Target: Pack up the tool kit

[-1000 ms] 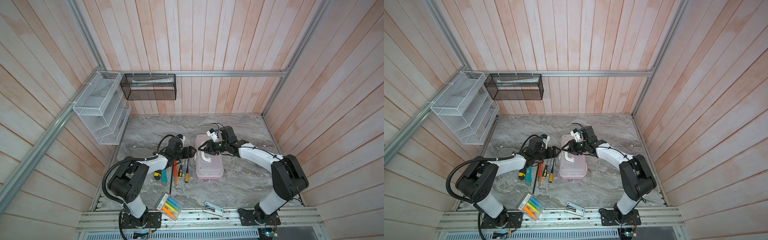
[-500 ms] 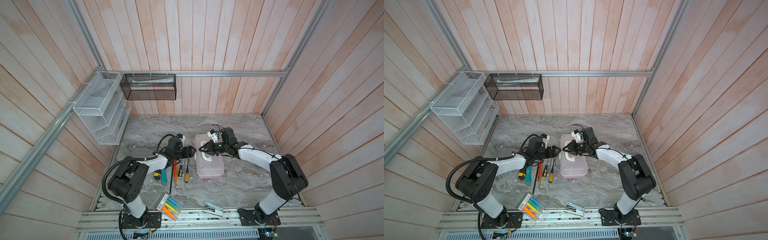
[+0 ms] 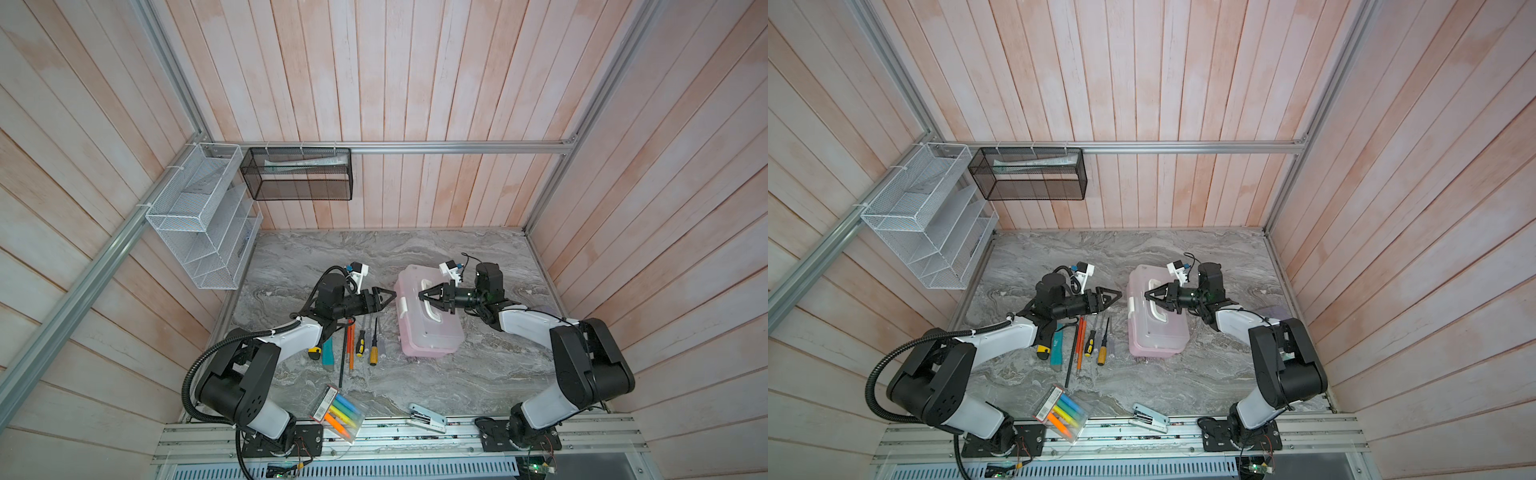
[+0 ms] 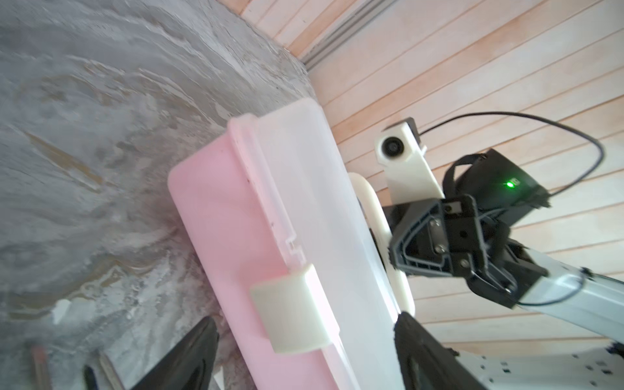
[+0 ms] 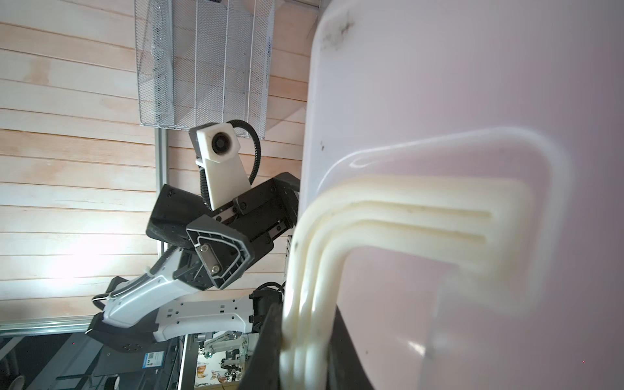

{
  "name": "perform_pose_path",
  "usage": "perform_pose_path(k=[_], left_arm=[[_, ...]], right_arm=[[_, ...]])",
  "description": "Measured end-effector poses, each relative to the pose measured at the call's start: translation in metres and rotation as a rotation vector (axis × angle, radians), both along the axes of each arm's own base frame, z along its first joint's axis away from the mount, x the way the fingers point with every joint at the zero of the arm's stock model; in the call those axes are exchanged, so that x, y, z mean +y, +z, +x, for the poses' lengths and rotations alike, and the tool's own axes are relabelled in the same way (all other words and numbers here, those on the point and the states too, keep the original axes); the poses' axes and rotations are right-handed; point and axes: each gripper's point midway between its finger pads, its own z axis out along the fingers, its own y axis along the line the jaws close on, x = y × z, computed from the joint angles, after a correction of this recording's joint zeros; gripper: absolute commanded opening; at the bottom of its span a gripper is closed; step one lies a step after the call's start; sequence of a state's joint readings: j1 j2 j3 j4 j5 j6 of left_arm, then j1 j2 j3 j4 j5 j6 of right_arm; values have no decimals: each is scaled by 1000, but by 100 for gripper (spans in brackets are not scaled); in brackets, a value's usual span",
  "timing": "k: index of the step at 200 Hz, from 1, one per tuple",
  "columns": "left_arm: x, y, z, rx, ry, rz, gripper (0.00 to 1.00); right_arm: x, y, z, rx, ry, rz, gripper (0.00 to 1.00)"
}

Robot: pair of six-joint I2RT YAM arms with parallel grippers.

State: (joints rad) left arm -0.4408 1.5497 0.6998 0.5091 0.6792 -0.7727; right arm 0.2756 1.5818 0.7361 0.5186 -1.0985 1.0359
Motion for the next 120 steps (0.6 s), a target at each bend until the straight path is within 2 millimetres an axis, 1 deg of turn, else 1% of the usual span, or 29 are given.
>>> perform_pose_path(k=[25,34,50,66,93,120], left_arm=[[-2,-5,-13,39,-31,-44,83],[-3,-5,-15,41,-39,-56,82],[-10,-4,-17,43,-65,-86,82],[-18,-6,-19,53,-88,-106,82],[-30,-20,-24,92,-124,-126,81],[-36,-31,-27,125,-143,-134,81]], right_arm=[[-3,3,-1,-3,3,28,0],[-3,4,-2,-4,6,30,0],[-3,3,-2,-2,8,30,0],[-2,3,-2,-2,9,31,0],[-3,3,-3,-4,10,29,0],[-3,2,-3,-3,11,26,0]])
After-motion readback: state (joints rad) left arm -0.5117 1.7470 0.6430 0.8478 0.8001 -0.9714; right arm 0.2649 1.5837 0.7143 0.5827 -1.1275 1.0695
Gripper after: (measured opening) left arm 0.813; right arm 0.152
